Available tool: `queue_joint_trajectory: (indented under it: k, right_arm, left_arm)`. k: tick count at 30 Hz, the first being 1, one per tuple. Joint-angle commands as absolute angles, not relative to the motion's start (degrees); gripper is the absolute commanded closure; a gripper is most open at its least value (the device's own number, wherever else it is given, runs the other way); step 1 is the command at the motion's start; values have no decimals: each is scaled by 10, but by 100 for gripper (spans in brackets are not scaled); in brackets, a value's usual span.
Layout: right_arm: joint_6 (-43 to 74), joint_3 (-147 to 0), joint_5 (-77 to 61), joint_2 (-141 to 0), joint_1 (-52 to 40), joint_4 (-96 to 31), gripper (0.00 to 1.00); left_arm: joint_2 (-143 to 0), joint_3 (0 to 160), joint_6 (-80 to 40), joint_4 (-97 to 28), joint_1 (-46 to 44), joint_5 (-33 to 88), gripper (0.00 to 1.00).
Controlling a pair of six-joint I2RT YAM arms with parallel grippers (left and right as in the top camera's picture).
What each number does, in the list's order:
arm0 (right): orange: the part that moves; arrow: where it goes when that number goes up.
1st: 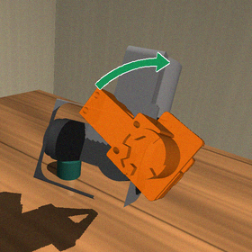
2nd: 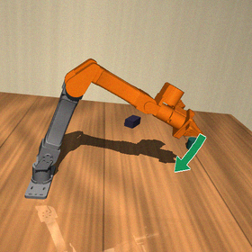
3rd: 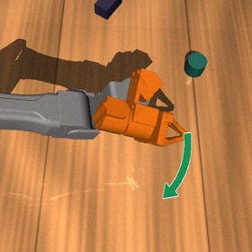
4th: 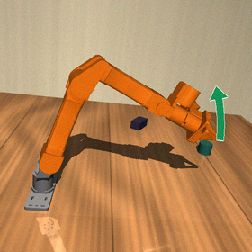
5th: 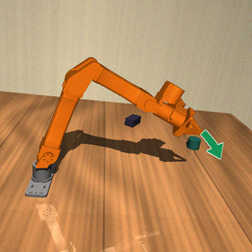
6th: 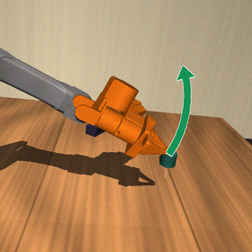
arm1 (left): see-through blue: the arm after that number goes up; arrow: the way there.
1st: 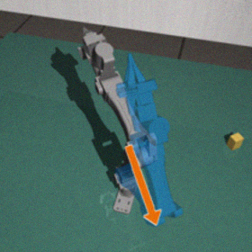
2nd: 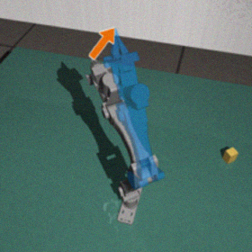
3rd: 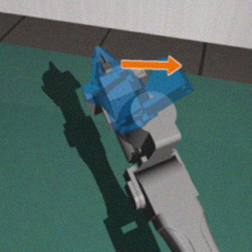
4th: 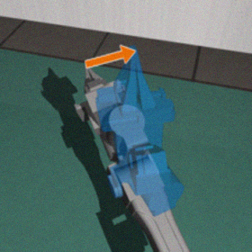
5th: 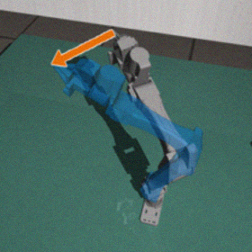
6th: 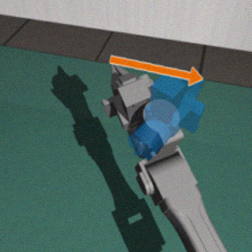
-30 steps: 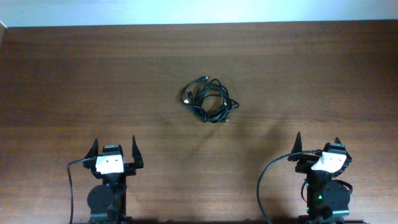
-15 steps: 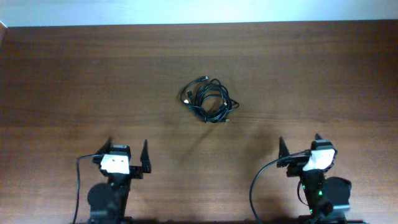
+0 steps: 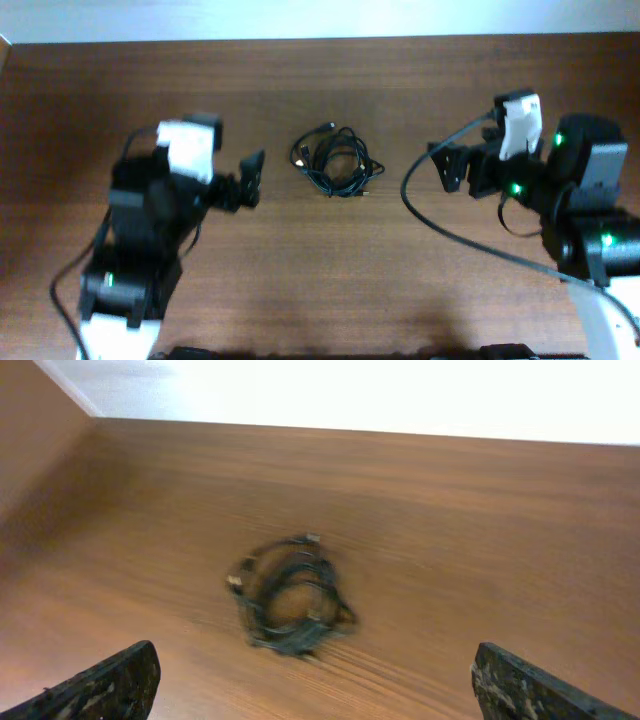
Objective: Untangle cables
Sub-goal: 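Reach the left gripper forward and grasp the black cable bundle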
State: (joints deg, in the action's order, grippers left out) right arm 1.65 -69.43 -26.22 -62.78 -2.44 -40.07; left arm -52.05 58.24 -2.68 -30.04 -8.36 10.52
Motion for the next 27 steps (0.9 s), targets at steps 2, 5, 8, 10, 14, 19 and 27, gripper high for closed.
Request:
queue_joint_trajectory:
  k: [2, 5, 8, 10, 14, 19, 27]
  right_arm:
    - [22, -754, -354, -672, -22, -410, 1]
    - [34, -782, -277, -681, -22, -447, 1]
    - [14, -814, -210, -689, -22, -496, 1]
    - [6, -837, -176, -695, -22, -521, 1]
    - [-9, -855, -173, -695, -22, -536, 1]
    - [-17, -855, -170, -697, -22, -555, 1]
    - [-43, -855, -158, -698, -22, -585, 1]
  left_arm:
    - [-695, 773, -30, -361, -151, 153, 2]
    - [-735, 792, -30, -354, -168, 213, 2]
    - [-765, 792, -30, -351, -182, 212, 2]
    - [-794, 792, -30, -352, -184, 212, 2]
    - [-862, 792, -35, -349, -184, 171, 2]
    - [-952, 792, -37, -321, -193, 171, 2]
    - [-1050, 792, -37, -333, -195, 171, 2]
